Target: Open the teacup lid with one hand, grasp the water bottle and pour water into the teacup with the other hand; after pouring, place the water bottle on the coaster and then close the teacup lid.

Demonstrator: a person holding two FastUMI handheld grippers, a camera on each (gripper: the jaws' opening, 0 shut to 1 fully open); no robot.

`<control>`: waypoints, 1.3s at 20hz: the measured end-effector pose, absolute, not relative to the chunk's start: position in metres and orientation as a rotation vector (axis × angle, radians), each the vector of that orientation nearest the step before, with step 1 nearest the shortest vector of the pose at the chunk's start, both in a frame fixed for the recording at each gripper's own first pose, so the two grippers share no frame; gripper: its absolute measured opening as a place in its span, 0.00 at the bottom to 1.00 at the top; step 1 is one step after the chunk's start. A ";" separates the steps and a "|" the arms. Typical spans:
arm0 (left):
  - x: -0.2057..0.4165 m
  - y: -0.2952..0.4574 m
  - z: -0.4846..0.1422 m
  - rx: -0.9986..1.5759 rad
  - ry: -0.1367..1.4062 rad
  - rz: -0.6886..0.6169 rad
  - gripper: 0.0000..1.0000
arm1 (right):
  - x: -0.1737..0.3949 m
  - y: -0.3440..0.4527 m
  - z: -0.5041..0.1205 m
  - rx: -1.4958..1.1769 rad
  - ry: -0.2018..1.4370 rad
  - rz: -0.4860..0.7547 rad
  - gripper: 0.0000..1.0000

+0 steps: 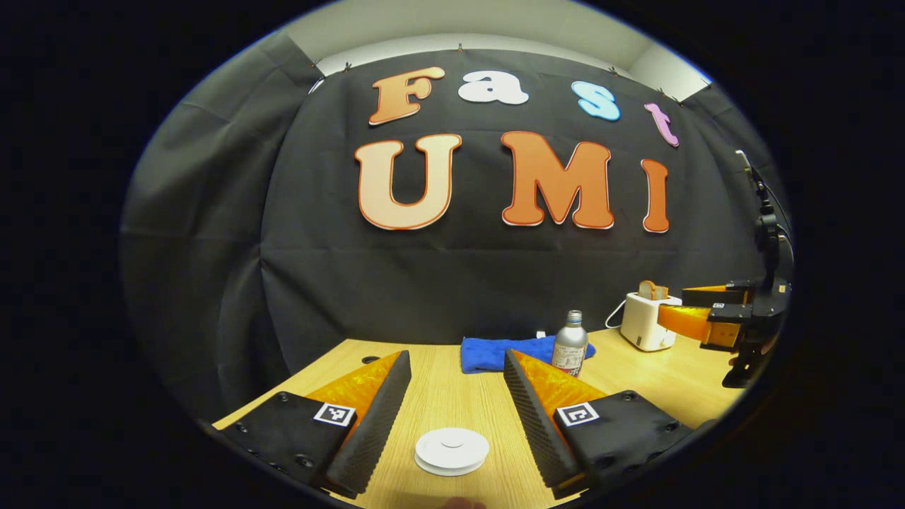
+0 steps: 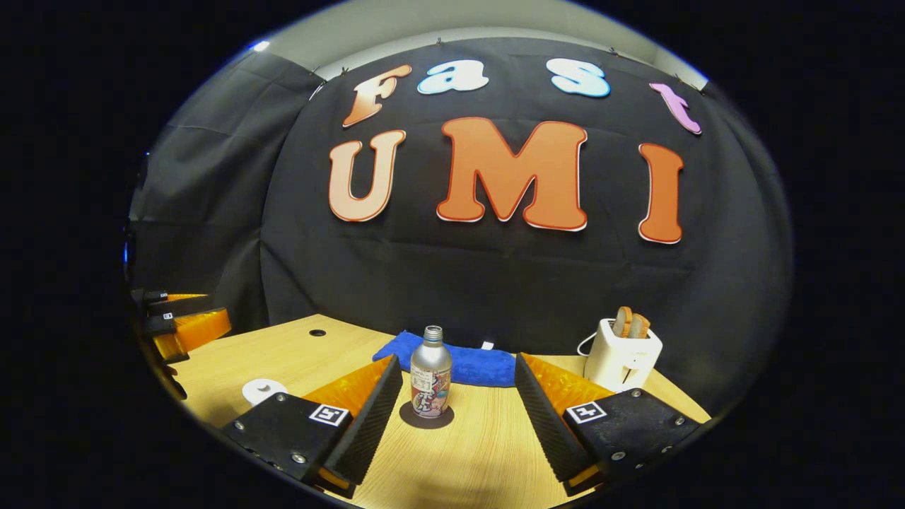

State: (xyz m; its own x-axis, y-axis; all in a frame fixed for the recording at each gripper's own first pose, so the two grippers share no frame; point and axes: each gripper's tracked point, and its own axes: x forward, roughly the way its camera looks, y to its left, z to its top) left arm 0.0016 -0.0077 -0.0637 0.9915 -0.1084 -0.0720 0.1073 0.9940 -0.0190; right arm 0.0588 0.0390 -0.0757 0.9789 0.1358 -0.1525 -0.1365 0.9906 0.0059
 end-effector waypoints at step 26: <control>-0.019 -0.014 -0.044 -0.009 -0.004 -0.107 0.88 | 0.008 0.014 -0.058 -0.033 0.040 0.043 0.96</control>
